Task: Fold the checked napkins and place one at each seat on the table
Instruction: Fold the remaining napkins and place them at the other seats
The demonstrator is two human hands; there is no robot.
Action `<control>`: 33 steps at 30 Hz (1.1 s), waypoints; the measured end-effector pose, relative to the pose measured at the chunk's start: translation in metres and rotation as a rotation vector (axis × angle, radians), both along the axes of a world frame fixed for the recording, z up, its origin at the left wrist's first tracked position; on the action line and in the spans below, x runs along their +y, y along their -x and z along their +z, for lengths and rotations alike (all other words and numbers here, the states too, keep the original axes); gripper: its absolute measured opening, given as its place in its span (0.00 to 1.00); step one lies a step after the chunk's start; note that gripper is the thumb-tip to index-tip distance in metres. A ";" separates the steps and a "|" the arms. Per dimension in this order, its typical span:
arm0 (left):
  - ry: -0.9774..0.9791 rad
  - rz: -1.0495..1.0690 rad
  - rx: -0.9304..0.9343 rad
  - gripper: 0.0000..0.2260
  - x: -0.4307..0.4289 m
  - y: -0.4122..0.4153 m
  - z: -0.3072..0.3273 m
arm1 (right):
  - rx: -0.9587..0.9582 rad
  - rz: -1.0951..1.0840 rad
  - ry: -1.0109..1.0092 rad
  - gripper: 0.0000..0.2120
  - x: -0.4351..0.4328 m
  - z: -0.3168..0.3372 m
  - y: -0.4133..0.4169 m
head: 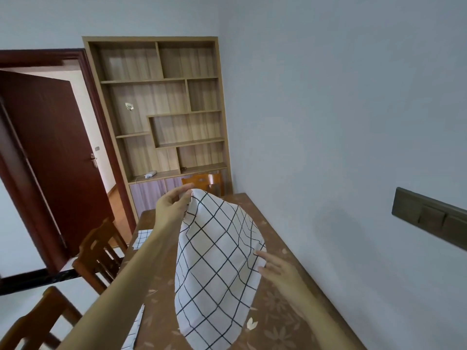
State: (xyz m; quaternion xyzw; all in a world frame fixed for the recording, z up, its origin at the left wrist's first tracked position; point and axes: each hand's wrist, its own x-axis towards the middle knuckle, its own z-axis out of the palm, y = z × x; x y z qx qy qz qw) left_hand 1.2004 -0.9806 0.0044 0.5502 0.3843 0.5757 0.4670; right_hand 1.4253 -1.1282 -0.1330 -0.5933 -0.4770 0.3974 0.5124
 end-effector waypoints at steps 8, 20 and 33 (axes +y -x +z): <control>-0.042 0.023 0.077 0.08 0.002 0.019 -0.002 | 0.111 -0.227 -0.118 0.10 0.004 0.012 -0.027; -0.223 -0.040 0.425 0.11 0.000 0.041 -0.010 | 0.255 -0.286 -0.304 0.13 -0.018 0.057 -0.078; -0.255 -0.065 0.594 0.22 0.001 0.059 -0.008 | -0.510 -0.318 -0.388 0.11 -0.022 0.080 -0.091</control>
